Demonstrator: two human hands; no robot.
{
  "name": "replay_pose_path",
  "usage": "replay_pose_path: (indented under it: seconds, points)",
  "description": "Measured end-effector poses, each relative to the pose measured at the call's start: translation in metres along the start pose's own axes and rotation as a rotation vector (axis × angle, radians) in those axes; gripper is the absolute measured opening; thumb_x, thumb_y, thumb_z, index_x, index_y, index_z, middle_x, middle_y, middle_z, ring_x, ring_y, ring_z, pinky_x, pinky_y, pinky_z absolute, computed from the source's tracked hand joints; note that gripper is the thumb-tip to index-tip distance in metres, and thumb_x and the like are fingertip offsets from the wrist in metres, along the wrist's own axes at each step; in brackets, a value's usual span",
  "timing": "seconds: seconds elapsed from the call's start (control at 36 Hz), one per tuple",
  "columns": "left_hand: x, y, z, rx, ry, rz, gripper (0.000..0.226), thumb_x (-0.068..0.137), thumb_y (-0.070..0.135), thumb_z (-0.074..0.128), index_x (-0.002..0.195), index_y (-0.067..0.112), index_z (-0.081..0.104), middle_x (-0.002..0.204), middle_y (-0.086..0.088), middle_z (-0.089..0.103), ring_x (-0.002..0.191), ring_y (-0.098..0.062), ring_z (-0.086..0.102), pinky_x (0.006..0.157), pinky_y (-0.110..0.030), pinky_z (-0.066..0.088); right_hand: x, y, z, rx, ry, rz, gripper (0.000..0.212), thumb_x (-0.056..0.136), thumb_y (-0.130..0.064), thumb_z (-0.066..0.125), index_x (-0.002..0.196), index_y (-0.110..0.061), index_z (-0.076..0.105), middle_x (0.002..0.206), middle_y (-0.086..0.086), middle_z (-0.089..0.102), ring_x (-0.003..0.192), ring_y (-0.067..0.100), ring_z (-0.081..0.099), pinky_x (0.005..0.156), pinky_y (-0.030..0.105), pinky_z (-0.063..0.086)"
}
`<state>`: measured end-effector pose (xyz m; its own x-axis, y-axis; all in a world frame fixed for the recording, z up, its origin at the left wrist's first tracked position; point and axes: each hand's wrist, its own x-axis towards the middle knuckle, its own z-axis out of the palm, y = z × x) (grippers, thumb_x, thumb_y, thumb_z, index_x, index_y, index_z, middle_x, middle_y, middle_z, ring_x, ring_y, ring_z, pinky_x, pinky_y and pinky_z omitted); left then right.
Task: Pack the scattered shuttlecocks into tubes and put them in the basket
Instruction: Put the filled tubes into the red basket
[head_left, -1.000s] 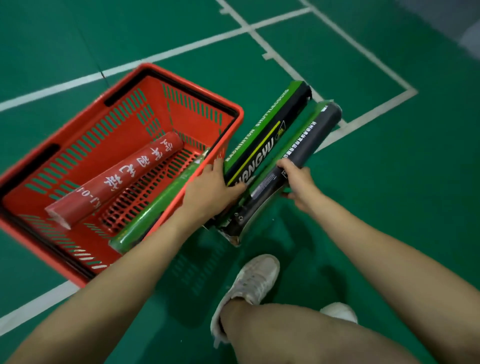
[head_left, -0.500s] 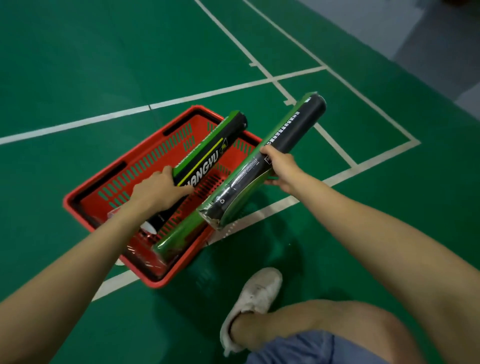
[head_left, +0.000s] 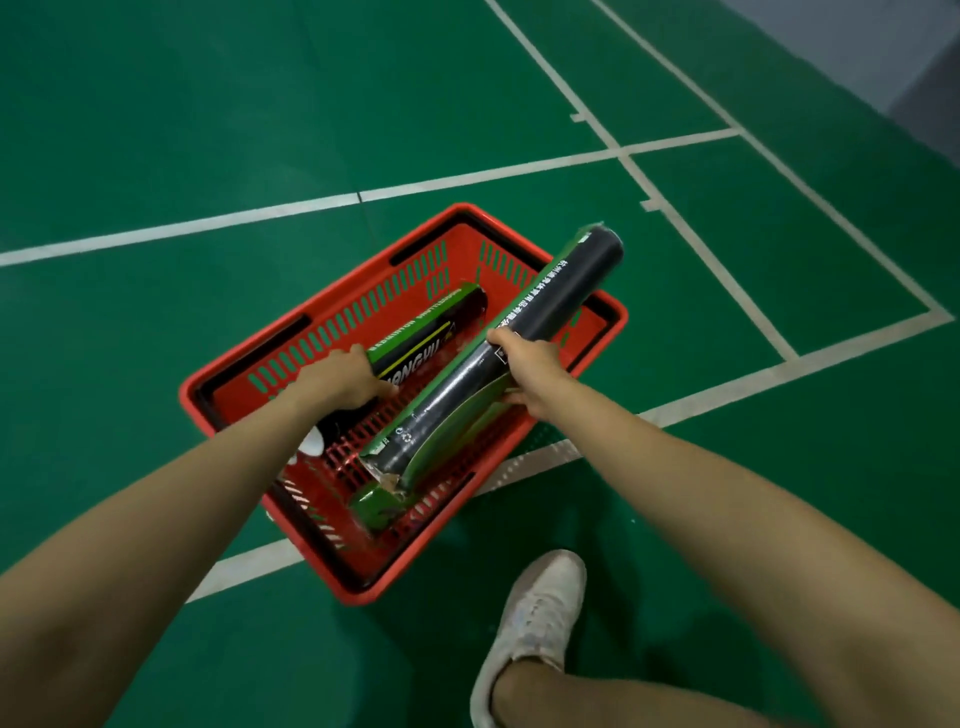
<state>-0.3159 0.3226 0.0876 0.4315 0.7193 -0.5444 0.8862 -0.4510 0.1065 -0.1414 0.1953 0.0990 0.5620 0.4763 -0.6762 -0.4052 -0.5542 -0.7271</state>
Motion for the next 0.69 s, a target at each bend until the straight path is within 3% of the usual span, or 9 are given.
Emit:
replay_pose_path:
  seconds: [0.14,0.31,0.39,0.47,0.53,0.58,0.69]
  points:
    - [0.023,-0.004,0.007,0.005,0.016,-0.02,0.077,0.085,0.057,0.061,0.137,0.008,0.032,0.134,-0.021,0.045,0.114,-0.038,0.053,0.095,-0.049,0.047,0.005,0.007,0.009,-0.099,-0.036,0.017,0.077,0.088,-0.036,0.063,0.144,-0.011,0.017,0.121,0.008,0.042,0.097,0.024,0.046,0.078,0.036,0.048]
    - [0.038,-0.016,0.01,-0.005,0.081,0.003,0.08,0.08,0.051,0.071,0.137,0.008,0.036,0.135,-0.021,0.042,0.12,-0.04,0.047,0.1,-0.052,0.042,0.005,0.014,0.031,-0.156,-0.017,0.061,0.081,0.086,-0.035,0.063,0.144,-0.009,0.013,0.135,0.014,0.041,0.103,0.026,0.046,0.097,0.045,0.047]
    - [0.035,-0.018,0.013,0.037,0.211,0.075,0.08,0.079,0.041,0.075,0.141,0.009,0.035,0.137,-0.022,0.039,0.127,-0.039,0.038,0.104,-0.049,0.037,0.003,0.02,0.043,-0.173,-0.034,0.071,0.09,0.087,-0.036,0.063,0.148,-0.007,0.003,0.141,0.014,0.039,0.118,0.031,0.048,0.1,0.043,0.045]
    - [0.027,-0.021,0.023,0.14,0.449,0.278,0.057,0.084,0.024,0.071,0.134,0.008,0.048,0.125,-0.018,0.05,0.116,-0.034,0.043,0.098,-0.043,0.037,0.003,0.026,0.054,-0.139,-0.077,0.11,0.098,0.088,-0.035,0.062,0.15,-0.009,-0.009,0.151,0.013,0.029,0.13,0.034,0.041,0.104,0.047,0.042]
    - [0.02,-0.024,0.03,0.097,0.498,0.411,0.036,0.089,0.017,0.064,0.123,0.007,0.059,0.114,-0.015,0.059,0.106,-0.032,0.051,0.089,-0.042,0.043,0.003,0.029,0.06,-0.092,-0.079,0.138,0.097,0.089,-0.033,0.062,0.15,-0.009,-0.011,0.153,0.013,0.025,0.132,0.034,0.039,0.104,0.048,0.042]
    - [0.01,-0.025,0.035,0.001,0.42,0.454,0.025,0.096,0.023,0.055,0.115,0.009,0.064,0.109,-0.01,0.062,0.101,-0.029,0.056,0.084,-0.04,0.048,0.005,0.03,0.066,-0.027,-0.068,0.169,0.097,0.091,-0.032,0.06,0.149,-0.009,-0.014,0.153,0.014,0.025,0.132,0.033,0.037,0.105,0.048,0.041]
    - [-0.005,-0.025,0.043,-0.091,0.112,0.376,0.052,0.098,0.051,0.039,0.135,0.016,0.049,0.129,-0.008,0.055,0.114,-0.027,0.055,0.093,-0.041,0.047,0.015,0.035,0.074,0.076,-0.025,0.209,0.098,0.092,-0.031,0.06,0.148,-0.009,-0.018,0.153,0.014,0.026,0.132,0.033,0.039,0.105,0.05,0.041]
